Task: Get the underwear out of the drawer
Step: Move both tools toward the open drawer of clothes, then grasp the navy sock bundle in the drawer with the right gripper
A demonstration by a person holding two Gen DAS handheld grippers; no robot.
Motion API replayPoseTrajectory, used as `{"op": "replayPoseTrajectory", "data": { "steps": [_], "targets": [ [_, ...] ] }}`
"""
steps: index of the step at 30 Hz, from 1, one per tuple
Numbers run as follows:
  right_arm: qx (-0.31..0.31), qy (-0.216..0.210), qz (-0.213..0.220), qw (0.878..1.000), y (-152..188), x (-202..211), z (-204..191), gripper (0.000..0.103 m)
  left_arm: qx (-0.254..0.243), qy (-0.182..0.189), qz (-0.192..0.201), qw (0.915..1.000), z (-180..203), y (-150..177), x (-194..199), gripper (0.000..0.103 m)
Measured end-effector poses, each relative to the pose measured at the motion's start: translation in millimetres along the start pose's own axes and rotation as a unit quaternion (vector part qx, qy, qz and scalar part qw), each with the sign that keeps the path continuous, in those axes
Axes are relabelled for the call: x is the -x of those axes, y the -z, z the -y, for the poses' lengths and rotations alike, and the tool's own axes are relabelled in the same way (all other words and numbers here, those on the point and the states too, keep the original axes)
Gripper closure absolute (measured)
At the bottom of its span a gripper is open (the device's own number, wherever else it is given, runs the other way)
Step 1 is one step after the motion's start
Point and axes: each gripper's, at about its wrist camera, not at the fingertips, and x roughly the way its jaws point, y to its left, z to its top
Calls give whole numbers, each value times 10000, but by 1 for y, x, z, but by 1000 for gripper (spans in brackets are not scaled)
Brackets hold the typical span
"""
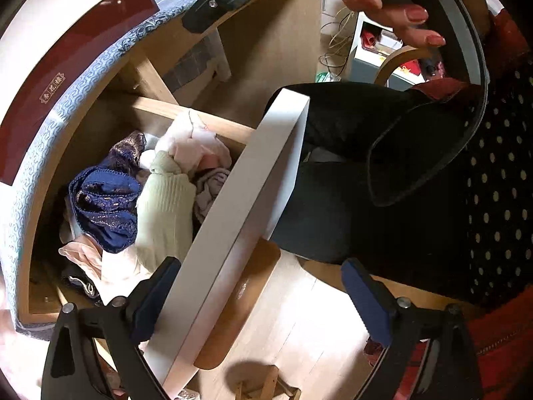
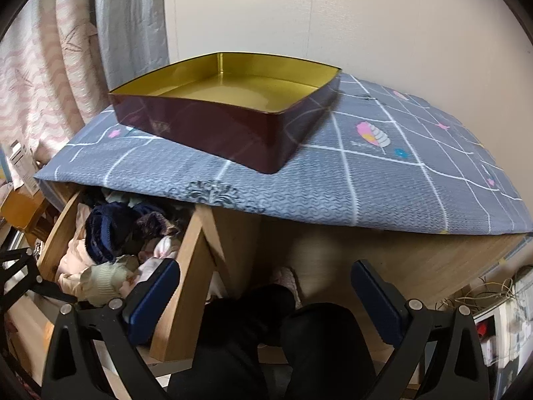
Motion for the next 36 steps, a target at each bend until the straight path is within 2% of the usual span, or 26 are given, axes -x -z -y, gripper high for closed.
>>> {"op": "replayPoseTrajectory", "data": {
  "steps": [2, 6, 9, 10, 12, 15, 17, 18, 19, 20, 21, 22, 23, 24, 27, 29, 30, 33, 34, 35, 36],
  "targets": [
    [69, 4, 44, 10000, 1, 3, -2, 0, -23, -66, 41, 10000, 1, 0, -1, 6],
    [76, -98, 238, 9996, -2, 9, 1, 0, 172, 32, 193, 9997, -5, 8, 10, 6],
    [161, -387, 323, 9986, -5, 12, -3, 0, 307, -339, 287, 9985, -9, 9, 12, 14],
    [252, -457, 449, 9976, -5, 14, -6, 0, 423, -426, 356, 9976, -10, 9, 15, 20],
    [391, -527, 680, 9955, -4, 19, -11, 0, 928, -539, 723, 9916, -18, 12, 29, 20],
    [748, -855, 953, 9890, -6, 25, -25, 0, 1482, -624, 1394, 9771, -27, 22, 54, 20],
    [1010, -1524, 976, 9783, -7, 26, -32, 0, 2025, -954, 1828, 9573, -33, 30, 71, 20],
    [1100, -1835, 813, 9735, -9, 24, -35, 0, 2174, -1078, 1914, 9510, -33, 30, 74, 20],
    [1098, -2012, 628, 9713, -10, 21, -38, 0, 2528, -1360, 2117, 9342, -37, 34, 81, 20],
    [1098, -2064, 541, 9708, -11, 18, -41, 0, 2685, -1469, 2206, 9261, -41, 36, 84, 20],
    [1152, -2103, 463, 9697, -12, 16, -44, 0, 2919, -1627, 2341, 9130, -43, 38, 87, 20],
    [1252, -2122, 417, 9683, -12, 14, -48, 0, 3238, -1783, 2487, 8953, -46, 43, 90, 20],
    [1276, -2106, 417, 9683, -12, 13, -50, 0, 3379, -1842, 2523, 8878, -47, 47, 92, 20],
    [1289, -2066, 419, 9690, -12, 12, -51, 0, 3614, -1940, 2555, 8755, -49, 49, 92, 20],
    [1261, -2052, 412, 9697, -14, 12, -53, 0, 3899, -2093, 2562, 8594, -47, 54, 92, 20],
    [1227, -2038, 343, 9707, -17, 8, -55, 0, 3966, -2367, 2492, 8512, -44, 56, 96, 20],
    [1223, -2053, 298, 9706, -18, 6, -55, 0, 4059, -2537, 2432, 8437, -42, 57, 98, 20],
    [1184, -2147, 154, 9694, -21, 2, -63, 0, 4516, -2773, 2425, 8126, -44, 73, 104, 20],
    [1174, -2206, 136, 9682, -21, 1, -66, 0, 4780, -2787, 2440, 7964, -46, 83, 106, 20],
    [1182, -2213, 107, 9680, -21, -1, -69, 0, 4951, -2771, 2470, 7855, -46, 93, 109, 20],
    [1212, -2228, 48, 9673, -22, -2, -74, 3, 5040, -2769, 2474, 7798, -46, 97, 110, 20]
  ]
}}
